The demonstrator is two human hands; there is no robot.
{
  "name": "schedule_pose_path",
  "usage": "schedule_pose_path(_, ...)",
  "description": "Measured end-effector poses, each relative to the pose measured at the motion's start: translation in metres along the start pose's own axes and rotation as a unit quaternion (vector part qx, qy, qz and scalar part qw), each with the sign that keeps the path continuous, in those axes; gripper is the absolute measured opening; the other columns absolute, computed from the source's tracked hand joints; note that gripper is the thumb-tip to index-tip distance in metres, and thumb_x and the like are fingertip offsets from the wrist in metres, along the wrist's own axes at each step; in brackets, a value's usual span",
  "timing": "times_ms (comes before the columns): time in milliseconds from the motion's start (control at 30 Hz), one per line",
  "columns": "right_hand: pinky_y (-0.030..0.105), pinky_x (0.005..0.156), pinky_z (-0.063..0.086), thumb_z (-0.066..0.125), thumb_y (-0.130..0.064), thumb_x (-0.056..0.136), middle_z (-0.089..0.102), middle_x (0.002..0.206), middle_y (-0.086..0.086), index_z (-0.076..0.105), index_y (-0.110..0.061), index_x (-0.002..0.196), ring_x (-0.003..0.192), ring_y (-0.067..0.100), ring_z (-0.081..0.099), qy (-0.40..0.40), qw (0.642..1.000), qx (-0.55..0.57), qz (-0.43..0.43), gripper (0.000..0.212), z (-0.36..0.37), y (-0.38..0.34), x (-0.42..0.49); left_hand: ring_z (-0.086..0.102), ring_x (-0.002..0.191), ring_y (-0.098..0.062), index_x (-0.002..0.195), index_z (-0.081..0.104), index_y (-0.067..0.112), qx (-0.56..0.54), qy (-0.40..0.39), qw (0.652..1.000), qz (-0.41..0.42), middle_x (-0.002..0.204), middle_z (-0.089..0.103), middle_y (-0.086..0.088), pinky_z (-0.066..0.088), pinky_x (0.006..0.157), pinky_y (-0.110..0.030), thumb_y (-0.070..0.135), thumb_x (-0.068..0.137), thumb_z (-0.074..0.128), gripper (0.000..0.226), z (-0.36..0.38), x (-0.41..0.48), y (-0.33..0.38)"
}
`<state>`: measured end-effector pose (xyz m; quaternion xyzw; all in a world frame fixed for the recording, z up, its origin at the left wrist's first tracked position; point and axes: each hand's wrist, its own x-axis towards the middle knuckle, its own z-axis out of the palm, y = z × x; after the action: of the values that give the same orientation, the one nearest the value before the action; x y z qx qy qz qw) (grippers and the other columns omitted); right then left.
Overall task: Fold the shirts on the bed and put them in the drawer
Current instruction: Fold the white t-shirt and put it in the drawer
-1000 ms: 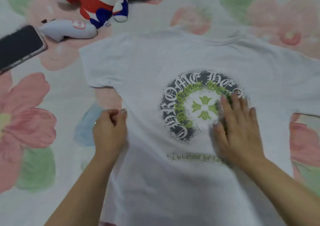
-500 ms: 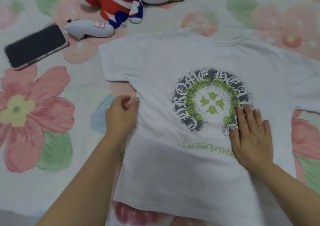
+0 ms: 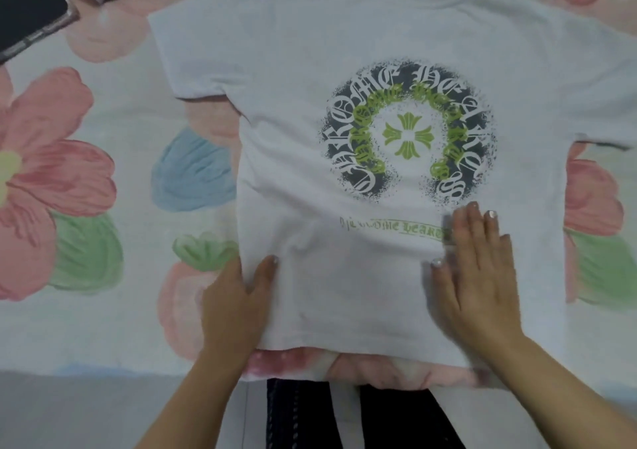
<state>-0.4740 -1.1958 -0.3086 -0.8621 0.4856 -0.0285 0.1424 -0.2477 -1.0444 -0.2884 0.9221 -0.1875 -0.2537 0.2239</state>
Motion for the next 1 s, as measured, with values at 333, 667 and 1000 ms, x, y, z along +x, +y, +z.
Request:
schedule_pose_path(333, 0.056, 0.108, 0.021, 0.028, -0.042, 0.089, 0.028, 0.148, 0.024, 0.030, -0.003, 0.142, 0.137, 0.042, 0.023, -0.015, 0.988, -0.102, 0.114, 0.066, -0.020, 0.054, -0.035, 0.038, 0.058, -0.021, 0.079, 0.040, 0.016, 0.084, 0.021, 0.996, -0.036, 0.057, 0.039, 0.004, 0.027, 0.058, -0.032, 0.052, 0.089, 0.041, 0.037, -0.010, -0.008, -0.016)
schedule_pose_path(667, 0.056, 0.097, 0.034, 0.031, -0.044, 0.085, 0.051, 0.129, 0.027, 0.052, 0.000, 0.127, 0.121, 0.044, 0.045, -0.054, 0.996, -0.035, 0.062, 0.065, -0.029, 0.002, 0.008, 0.047, 0.064, -0.027, 0.072, 0.040, 0.018, 0.002, 0.119, 0.989, -0.088, 0.063, 0.046, 0.000, 0.028, 0.059, -0.033, 0.045, 0.088, 0.042, 0.032, -0.030, 0.017, -0.014)
schedule_pose_path(1000, 0.039, 0.098, 0.032, 0.049, -0.024, 0.094, 0.048, 0.134, 0.016, 0.047, -0.006, 0.132, 0.123, 0.033, 0.043, -0.064, 0.947, 0.034, -0.312, 0.042, -0.016, -0.207, 0.261, 0.061, 0.091, -0.028, 0.098, 0.057, 0.016, -0.099, 0.144, 0.980, -0.096, 0.090, 0.068, -0.007, 0.038, 0.072, -0.033, 0.040, 0.088, 0.052, 0.027, -0.004, 0.075, 0.056)
